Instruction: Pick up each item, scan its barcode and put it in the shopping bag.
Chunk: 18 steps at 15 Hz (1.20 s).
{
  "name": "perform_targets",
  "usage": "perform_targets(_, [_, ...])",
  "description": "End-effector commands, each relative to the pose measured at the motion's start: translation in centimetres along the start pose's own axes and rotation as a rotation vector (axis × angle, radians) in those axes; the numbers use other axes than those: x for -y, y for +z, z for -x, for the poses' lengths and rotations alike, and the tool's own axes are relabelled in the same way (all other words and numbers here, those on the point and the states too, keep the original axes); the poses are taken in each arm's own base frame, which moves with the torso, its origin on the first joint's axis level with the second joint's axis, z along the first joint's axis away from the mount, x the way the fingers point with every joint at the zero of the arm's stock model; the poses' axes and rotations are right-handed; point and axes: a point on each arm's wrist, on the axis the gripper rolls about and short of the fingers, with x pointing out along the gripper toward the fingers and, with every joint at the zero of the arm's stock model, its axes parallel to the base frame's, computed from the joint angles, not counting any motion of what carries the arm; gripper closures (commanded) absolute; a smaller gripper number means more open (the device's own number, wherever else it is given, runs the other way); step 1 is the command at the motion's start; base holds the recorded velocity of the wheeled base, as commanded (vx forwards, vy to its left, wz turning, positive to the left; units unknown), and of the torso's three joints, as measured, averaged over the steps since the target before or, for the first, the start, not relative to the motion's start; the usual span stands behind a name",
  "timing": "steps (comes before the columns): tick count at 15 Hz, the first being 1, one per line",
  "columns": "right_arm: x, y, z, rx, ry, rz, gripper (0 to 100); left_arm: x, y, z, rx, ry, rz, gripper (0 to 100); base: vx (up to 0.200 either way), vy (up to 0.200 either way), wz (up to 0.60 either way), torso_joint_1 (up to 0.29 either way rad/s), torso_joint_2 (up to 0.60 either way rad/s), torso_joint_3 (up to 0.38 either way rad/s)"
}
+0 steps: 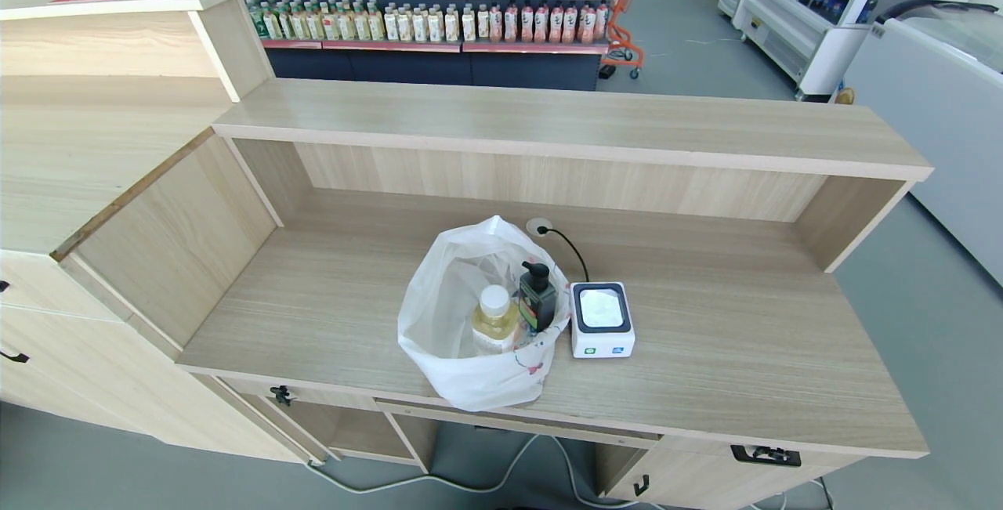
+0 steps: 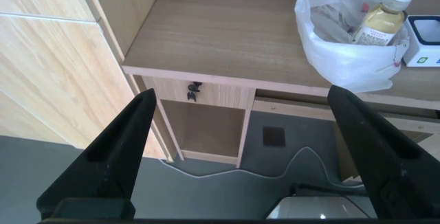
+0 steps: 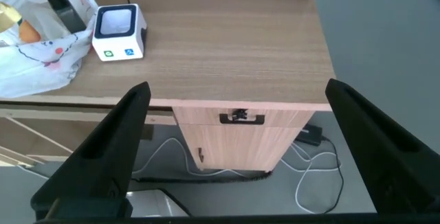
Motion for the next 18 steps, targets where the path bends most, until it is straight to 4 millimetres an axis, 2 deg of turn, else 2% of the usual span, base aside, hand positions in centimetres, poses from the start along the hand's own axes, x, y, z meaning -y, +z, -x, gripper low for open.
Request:
perform_targets(1, [-0.02, -0.02, -0.03, -0.006, 0.008, 0.003, 0, 0.0, 0.0, 0.0, 0.0, 0.0, 0.0, 0, 0.0, 0.0, 0.0, 0.0, 0.0, 0.0])
perform_targets(18, [-0.03, -0.02, -0.03, -0.006, 0.013, -0.001, 0, 0.0, 0.0, 0.0, 0.0, 0.0, 0.0, 0, 0.0, 0.0, 0.0, 0.0, 0.0, 0.0])
